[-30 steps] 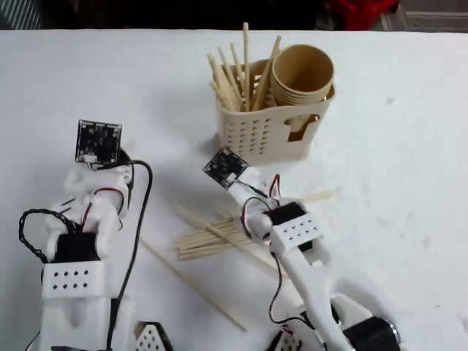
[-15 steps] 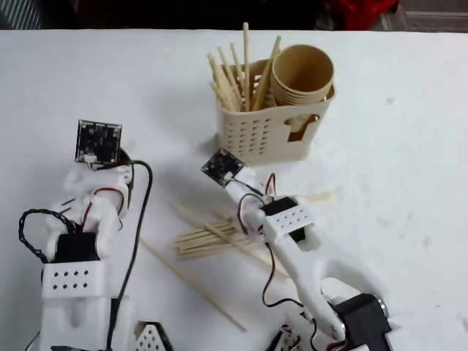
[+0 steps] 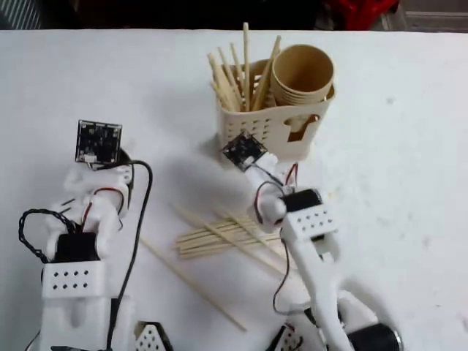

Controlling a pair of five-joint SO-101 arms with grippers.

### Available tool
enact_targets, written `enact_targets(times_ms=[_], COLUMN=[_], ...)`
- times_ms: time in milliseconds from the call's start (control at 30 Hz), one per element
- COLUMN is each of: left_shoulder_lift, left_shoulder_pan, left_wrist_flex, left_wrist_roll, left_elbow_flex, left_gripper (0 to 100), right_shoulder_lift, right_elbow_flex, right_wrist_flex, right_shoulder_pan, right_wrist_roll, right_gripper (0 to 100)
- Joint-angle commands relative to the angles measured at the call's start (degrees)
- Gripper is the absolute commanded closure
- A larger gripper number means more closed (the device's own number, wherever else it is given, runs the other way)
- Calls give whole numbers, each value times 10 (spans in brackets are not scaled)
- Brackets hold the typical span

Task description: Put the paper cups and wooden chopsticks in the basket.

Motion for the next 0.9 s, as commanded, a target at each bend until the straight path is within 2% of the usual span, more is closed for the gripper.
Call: enact_targets(times_ms=[0,167,467,700,767,867], left_shoulder_lift=[-12,-12,-12,-12,-12,-12], left_shoulder_pan=[-7,-7,-7,-7,-7,-7], left_wrist_flex=[-12,-12,-12,-12,-12,-12], left_wrist_roll=[2,2,2,2,2,2], left_elbow_flex=[-2,-2,-2,-1,-1,-1], left_gripper=[913,913,913,913,913,913], right_shoulder_lift=[-77,-59,73,125,131,141], right_elbow_flex=[1,14,12,-5,-5,-5], right_wrist_flex=[40,25,-80,-94,-94,-94], right_shoulder_pan=[-76,-125,-134,-133,-133,-133], right_wrist_roll=[-2,1,3,3,3,3], right_gripper=[938,827,826,826,842,943])
